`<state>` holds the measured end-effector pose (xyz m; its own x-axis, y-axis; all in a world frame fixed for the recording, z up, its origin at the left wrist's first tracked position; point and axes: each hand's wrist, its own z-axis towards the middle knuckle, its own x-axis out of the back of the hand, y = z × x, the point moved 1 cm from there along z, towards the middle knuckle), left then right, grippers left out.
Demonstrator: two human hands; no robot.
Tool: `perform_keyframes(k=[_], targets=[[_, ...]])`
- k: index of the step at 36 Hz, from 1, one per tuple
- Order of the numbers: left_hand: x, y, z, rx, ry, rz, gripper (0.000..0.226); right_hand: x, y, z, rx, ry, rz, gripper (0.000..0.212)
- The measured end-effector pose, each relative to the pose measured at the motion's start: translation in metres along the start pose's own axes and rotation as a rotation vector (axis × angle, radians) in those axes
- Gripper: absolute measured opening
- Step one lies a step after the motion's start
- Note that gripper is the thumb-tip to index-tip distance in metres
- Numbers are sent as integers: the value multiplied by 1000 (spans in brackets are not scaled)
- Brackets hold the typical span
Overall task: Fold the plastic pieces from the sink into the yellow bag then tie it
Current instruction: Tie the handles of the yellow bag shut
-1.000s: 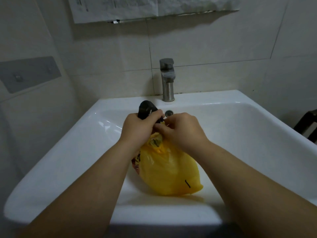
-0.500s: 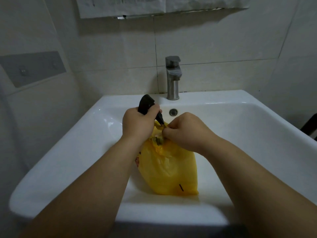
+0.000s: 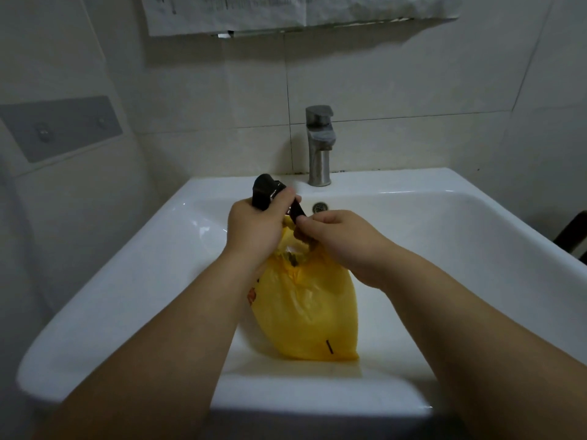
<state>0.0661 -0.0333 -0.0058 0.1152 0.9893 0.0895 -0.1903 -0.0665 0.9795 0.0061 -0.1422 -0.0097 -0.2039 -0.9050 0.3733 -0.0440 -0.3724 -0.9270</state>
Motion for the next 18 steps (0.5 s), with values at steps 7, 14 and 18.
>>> perform_keyframes(k=[7,14,18], targets=[[4,-2,5,-1,34,-40,16,2,-1,-3,-80,-122,-102,35],[7,-5,7,19,-153,-27,21,7,-1,-6,18,0,-191,47],[4,-5,3,-6,-202,33,37,8,1,-4,119,70,-164,42]])
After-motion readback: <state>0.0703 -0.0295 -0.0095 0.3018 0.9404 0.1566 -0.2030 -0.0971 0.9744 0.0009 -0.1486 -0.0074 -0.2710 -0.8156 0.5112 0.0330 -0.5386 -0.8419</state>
